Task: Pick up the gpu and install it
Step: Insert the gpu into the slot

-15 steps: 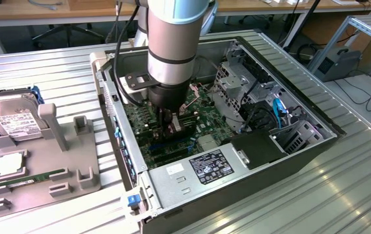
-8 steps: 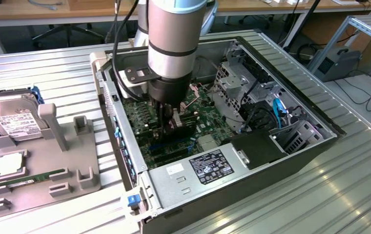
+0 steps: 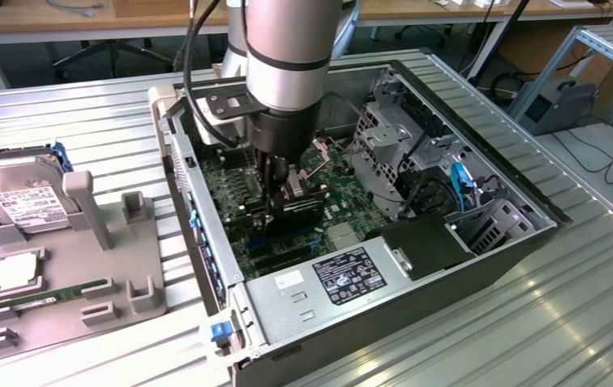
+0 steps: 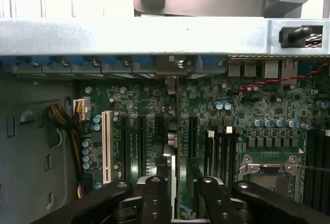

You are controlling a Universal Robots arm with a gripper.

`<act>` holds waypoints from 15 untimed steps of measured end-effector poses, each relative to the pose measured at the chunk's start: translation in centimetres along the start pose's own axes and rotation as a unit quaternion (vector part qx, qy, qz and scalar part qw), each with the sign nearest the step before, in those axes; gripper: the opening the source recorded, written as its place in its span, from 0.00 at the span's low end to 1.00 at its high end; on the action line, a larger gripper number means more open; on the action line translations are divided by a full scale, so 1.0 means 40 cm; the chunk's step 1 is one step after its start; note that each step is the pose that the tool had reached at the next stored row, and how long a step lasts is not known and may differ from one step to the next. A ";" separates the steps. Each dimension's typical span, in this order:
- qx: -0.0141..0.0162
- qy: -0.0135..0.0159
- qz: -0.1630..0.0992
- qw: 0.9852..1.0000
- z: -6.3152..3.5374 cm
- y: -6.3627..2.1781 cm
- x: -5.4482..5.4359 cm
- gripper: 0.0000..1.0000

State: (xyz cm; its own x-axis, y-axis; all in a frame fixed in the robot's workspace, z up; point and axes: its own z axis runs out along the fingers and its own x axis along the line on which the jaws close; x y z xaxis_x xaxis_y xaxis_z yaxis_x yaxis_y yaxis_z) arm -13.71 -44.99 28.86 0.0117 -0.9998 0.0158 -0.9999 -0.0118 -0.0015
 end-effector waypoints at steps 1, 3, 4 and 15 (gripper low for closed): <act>-0.001 0.000 -0.001 1.000 0.000 -0.005 0.000 0.26; -0.007 -0.001 -0.004 1.000 0.000 -0.023 0.000 0.14; -0.010 -0.001 -0.005 1.000 0.000 -0.033 0.000 0.11; -0.014 -0.001 -0.011 1.000 0.000 -0.049 0.000 0.11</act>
State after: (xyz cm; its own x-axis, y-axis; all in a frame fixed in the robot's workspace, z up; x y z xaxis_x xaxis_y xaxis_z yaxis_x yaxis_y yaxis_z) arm -11.76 -44.96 28.86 0.0332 -0.9994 0.0134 -0.9991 -0.0329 0.0275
